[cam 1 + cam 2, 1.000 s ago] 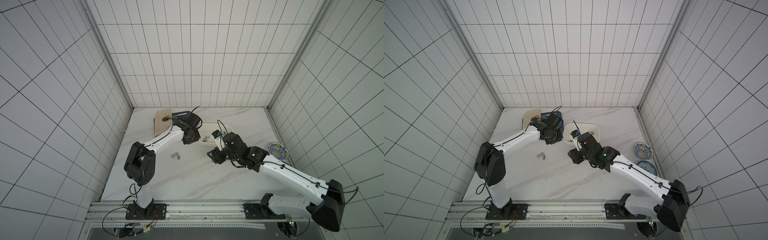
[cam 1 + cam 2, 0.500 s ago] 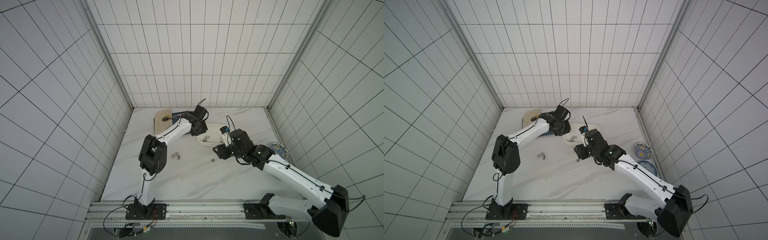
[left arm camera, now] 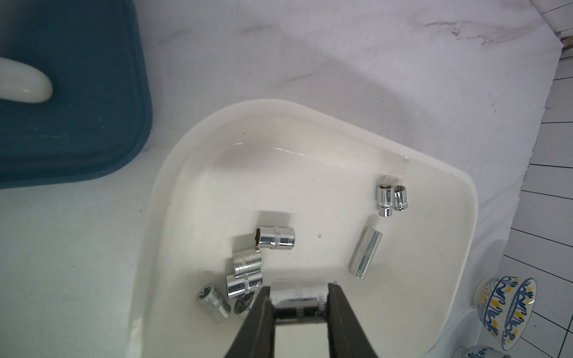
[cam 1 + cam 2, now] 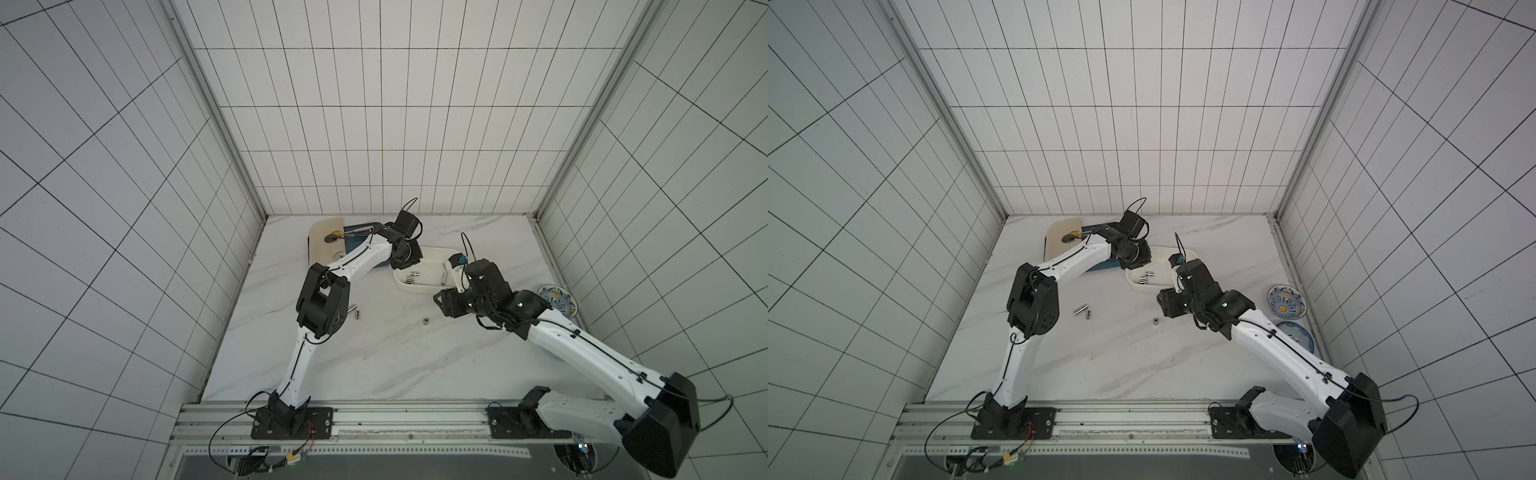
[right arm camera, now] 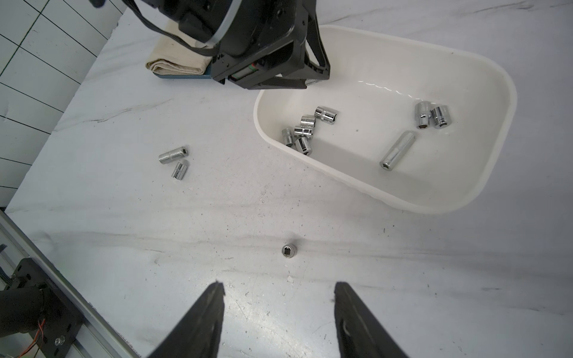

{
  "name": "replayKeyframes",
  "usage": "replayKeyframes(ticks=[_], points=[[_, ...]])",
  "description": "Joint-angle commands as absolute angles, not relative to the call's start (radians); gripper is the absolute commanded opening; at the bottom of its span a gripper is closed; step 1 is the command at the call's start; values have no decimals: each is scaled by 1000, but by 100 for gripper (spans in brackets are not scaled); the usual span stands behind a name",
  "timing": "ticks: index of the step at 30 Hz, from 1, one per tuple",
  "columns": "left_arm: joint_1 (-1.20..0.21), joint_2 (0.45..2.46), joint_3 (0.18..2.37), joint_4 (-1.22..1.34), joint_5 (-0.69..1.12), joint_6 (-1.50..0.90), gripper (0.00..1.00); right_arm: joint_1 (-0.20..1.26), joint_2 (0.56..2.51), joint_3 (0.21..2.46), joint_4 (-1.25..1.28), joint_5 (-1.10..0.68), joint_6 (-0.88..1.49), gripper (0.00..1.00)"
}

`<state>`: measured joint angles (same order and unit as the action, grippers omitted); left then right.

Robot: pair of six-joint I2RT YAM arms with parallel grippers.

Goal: Put the socket on the desktop into the storage box
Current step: Place the socket head in the storage box.

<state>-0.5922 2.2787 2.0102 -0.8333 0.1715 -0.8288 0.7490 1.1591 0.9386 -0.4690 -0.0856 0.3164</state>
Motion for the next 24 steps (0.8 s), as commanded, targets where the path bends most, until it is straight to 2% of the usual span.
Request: replayKeyframes(ticks=[1,10,15,24], points=[[-585,2324,2039,-805,204,-811,27,733,1144,910,-470,-87,328,60],[-583,2370,2059,-804,226,-805,33,725,1155,905,-465,-103,330,59],[-584,2364,2056,-811,224,-804,44,723,1164,906,-462,-109,331,60],[-584,2310,2043,-816,221,-783,45,723,1155,910,-466,-112,336,60]])
